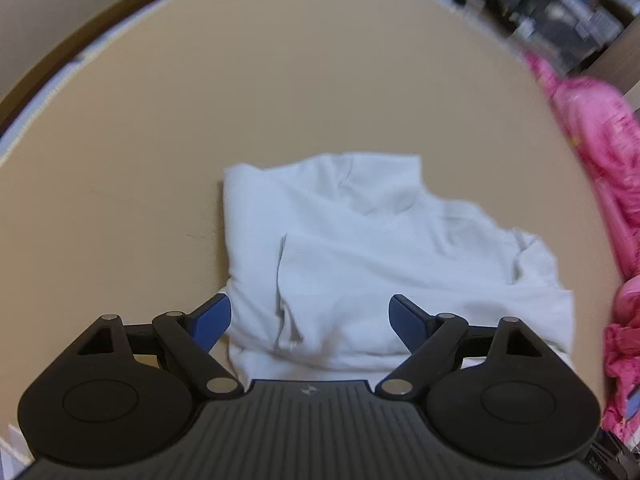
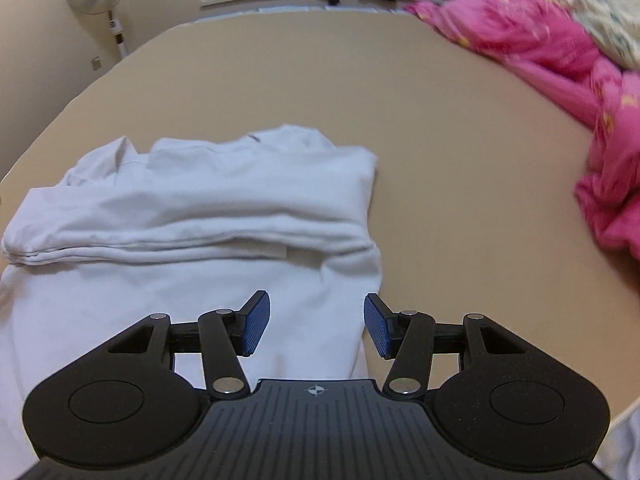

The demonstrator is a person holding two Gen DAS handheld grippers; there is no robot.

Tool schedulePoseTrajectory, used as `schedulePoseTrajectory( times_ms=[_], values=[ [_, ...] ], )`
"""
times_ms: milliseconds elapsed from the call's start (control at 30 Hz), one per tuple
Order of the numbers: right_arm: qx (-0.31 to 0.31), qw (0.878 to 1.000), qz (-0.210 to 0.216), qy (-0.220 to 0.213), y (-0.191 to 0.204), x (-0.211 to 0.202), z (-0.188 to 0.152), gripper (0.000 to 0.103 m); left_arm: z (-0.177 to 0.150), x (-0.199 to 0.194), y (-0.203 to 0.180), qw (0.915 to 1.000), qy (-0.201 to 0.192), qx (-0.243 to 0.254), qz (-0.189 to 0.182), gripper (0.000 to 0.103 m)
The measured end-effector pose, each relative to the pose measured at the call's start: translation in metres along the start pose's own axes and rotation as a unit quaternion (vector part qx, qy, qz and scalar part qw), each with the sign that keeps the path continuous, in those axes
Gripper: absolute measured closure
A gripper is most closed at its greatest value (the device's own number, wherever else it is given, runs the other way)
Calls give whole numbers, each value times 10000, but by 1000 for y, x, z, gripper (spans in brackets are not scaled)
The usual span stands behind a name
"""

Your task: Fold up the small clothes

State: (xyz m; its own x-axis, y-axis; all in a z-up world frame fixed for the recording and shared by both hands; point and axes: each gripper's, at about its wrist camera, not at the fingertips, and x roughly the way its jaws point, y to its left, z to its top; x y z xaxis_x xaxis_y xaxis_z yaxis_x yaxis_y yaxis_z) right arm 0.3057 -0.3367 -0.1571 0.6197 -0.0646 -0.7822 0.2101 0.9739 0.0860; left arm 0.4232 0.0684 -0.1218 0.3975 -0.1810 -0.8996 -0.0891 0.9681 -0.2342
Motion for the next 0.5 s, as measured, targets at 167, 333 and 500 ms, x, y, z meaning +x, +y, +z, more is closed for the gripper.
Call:
schedulePoseTrajectory(
  times_ms=[167, 333, 500],
  values=[
    [165, 9997, 162, 66, 4, 18, 3, 49, 7, 46, -11, 9969, 351, 294, 639, 15],
    [74, 9997, 207, 59, 14, 30, 9, 49, 3, 45, -22, 9946, 124, 732, 720, 61],
    [97, 9998, 159, 19, 16, 34, 18, 49, 7, 33, -11, 9959, 105, 605, 668, 53]
  ],
)
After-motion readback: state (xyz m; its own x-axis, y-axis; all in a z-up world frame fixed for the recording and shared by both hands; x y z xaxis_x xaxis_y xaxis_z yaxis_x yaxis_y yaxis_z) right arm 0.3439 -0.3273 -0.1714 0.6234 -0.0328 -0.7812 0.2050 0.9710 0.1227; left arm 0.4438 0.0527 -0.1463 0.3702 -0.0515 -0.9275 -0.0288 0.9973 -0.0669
